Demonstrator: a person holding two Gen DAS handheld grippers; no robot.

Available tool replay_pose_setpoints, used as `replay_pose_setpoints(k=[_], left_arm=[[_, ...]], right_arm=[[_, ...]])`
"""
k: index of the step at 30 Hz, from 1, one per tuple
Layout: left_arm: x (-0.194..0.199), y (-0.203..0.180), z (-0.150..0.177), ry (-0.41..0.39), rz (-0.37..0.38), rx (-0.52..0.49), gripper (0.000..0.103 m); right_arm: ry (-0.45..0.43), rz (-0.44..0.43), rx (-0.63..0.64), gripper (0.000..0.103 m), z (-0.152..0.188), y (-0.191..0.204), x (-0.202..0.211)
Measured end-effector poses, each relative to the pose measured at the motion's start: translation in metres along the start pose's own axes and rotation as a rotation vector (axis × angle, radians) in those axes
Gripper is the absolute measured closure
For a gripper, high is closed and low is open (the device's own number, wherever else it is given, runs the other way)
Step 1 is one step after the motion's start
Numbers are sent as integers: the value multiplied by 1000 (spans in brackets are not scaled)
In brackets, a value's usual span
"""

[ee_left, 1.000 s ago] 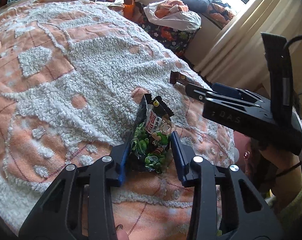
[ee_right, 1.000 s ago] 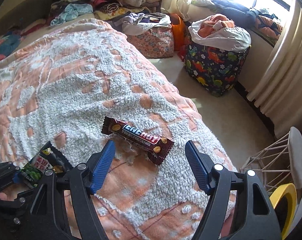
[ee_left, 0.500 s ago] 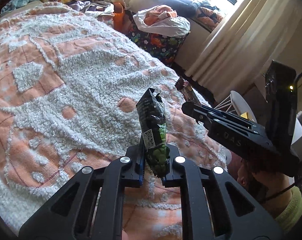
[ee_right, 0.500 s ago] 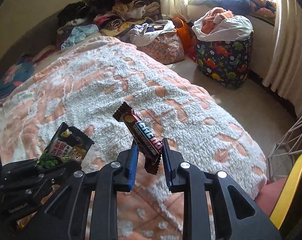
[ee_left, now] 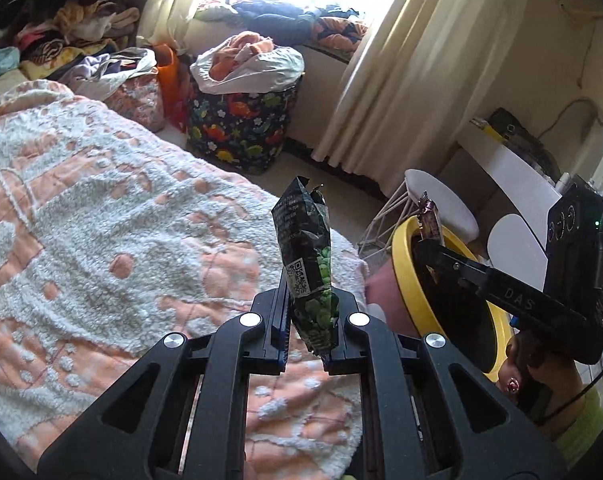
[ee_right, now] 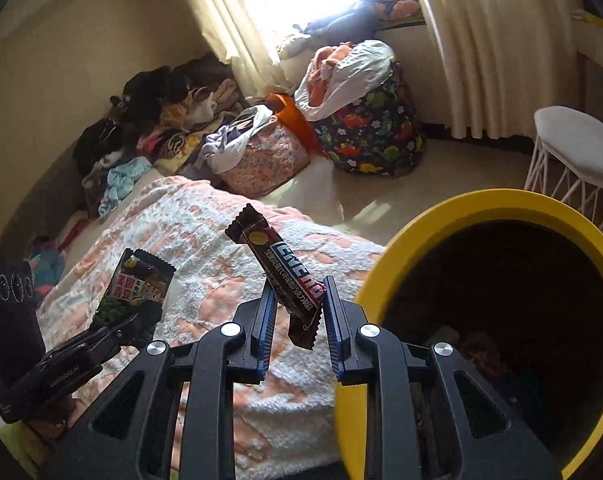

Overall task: Collect trash
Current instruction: 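Carry the green snack bag and chocolate bar over the yellow bin, then open both tools to drop the snacks into the bin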

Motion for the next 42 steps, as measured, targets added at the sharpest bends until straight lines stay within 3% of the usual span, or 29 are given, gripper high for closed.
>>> replay_pose_setpoints(k=[17, 19, 21, 23, 29, 30, 32, 34, 36, 37, 38, 42], left_arm=[[-38, -95, 18, 83, 97, -202, 96], [-43, -104, 21, 97, 103, -224, 96], [-50, -112, 24, 113, 108, -243, 96], [-57, -120, 27, 127, 112, -261, 96], [-85, -143, 29, 166, 119, -307, 94], [-90, -145, 30, 171, 111, -312, 91], [-97, -148, 31, 186, 99, -311, 71], [-98, -149, 30, 189, 90, -308, 58], [-96, -149, 28, 178, 83, -313, 52], [-93, -148, 27, 173, 77, -311, 42], [-90, -146, 27, 167, 75, -302, 34], [-73, -138, 22, 137, 54, -287, 19]], right_arm=[[47, 178, -207, 79, 27, -93, 32], [48, 182, -236, 76, 29, -101, 35], [45, 190, -261, 63, 31, -110, 40], [29, 196, -286, 57, 31, -117, 48], [5, 229, -327, 50, 33, -136, 72], [0, 234, -335, 50, 35, -139, 77], [-10, 243, -347, 49, 36, -142, 87], [-24, 260, -345, 45, 36, -144, 97], [-42, 271, -334, 40, 36, -142, 106], [-52, 276, -324, 38, 37, -139, 109], [-64, 284, -312, 33, 37, -137, 113], [-139, 313, -253, 16, 36, -122, 131]])
Point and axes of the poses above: each gripper's, at about its wrist camera, not at the fingertips, and x roughly against the way its jaws point, y to its left, z to its underside, the point moved 3 cm from there along -x, roughly the way its jaws point, and after that the axes turned 6 degrees about z, right-handed, at the moved point
